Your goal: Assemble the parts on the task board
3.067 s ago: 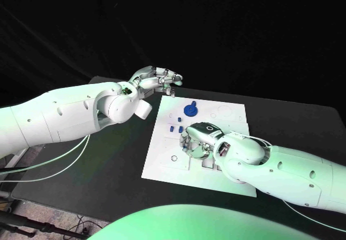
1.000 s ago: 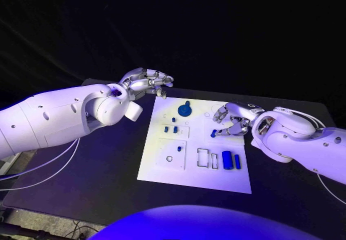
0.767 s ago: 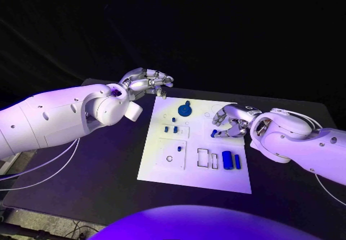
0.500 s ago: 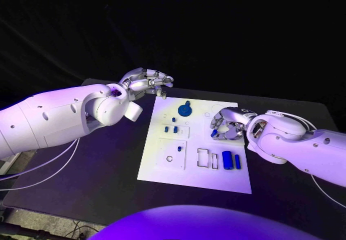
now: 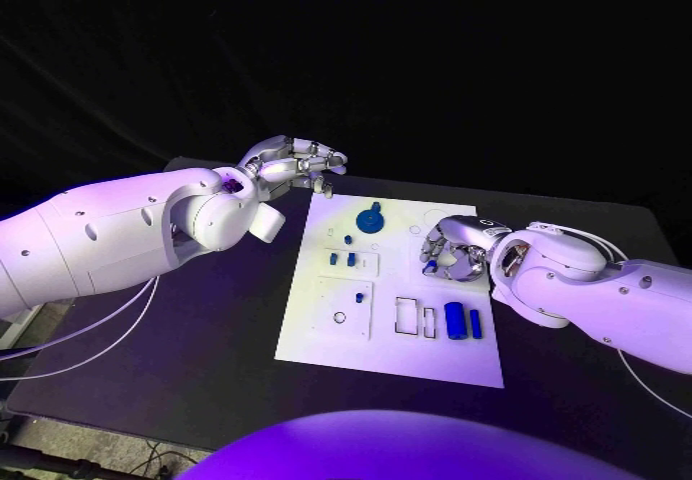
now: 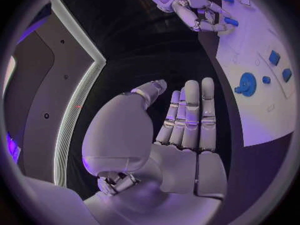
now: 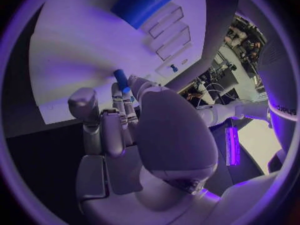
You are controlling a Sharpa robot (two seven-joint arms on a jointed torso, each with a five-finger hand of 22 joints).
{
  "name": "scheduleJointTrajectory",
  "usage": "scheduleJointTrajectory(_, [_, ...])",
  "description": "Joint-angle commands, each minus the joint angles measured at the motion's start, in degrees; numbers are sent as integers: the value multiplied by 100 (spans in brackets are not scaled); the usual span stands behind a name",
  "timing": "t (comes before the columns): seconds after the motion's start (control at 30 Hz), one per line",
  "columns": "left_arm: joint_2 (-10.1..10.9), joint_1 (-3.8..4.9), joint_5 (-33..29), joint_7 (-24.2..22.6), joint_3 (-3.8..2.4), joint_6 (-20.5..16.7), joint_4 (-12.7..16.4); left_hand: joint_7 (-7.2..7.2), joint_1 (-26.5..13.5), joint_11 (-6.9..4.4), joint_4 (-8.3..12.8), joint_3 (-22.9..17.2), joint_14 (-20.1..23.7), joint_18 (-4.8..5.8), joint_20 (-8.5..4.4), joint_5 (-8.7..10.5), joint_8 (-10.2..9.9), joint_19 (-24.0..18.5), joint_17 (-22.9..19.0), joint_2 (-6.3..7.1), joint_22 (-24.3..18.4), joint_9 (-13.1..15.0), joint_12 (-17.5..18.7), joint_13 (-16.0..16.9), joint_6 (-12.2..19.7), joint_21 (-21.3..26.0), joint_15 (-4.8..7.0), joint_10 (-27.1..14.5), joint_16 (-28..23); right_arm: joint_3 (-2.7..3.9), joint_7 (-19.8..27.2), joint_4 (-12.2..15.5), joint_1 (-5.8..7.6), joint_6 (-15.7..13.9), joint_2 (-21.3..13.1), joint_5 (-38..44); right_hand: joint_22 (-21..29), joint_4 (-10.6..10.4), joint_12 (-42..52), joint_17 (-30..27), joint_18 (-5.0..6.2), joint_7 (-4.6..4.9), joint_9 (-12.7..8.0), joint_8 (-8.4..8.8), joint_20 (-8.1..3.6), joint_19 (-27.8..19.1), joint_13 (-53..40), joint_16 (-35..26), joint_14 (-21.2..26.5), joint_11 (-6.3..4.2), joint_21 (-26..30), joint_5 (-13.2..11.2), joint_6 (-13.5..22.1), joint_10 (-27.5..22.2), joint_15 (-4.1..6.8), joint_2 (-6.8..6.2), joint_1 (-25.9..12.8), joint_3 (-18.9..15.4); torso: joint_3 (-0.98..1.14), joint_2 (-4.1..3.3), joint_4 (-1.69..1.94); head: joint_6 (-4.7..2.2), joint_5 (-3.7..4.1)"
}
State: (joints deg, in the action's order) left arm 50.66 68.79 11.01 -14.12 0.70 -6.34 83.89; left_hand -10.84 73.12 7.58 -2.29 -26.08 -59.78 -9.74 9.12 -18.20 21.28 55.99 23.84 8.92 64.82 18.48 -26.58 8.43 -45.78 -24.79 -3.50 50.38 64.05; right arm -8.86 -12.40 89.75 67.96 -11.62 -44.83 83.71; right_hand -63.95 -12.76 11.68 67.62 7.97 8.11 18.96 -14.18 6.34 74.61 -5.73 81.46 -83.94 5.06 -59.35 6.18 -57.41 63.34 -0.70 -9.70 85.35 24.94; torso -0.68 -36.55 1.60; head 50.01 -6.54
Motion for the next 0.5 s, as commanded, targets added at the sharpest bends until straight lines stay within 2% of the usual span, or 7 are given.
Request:
scheduleJointTrajectory(0.03, [-7,7,8,-36,-4,79,16,0,47,13,-4,35,46,-58,39,-37,21,-18,7,-12,-5,5,-28,-6,48,31,-1,-42,-15,-6,18,-5,-15,49,8,136,-6,38,-46,5,-79,9,18,-41,-14,31,-21,30,-164,-12,-8,15,-52,56,39,-86,-7,129,2,2,-7,-1,-5])
scheduleJointTrajectory(0.5, [-5,7,8,-16,-4,82,13,-2,44,14,-12,39,47,-58,40,-39,28,-17,8,-18,-8,6,-34,-6,53,33,-2,-46,-13,-7,6,-19,-25,65,9,261,-4,140,-190,-4,-74,50,54,-27,5,-7,-12,31,-156,32,45,-23,15,-13,8,-339,-227,410,1,-1,-3,-1,5])
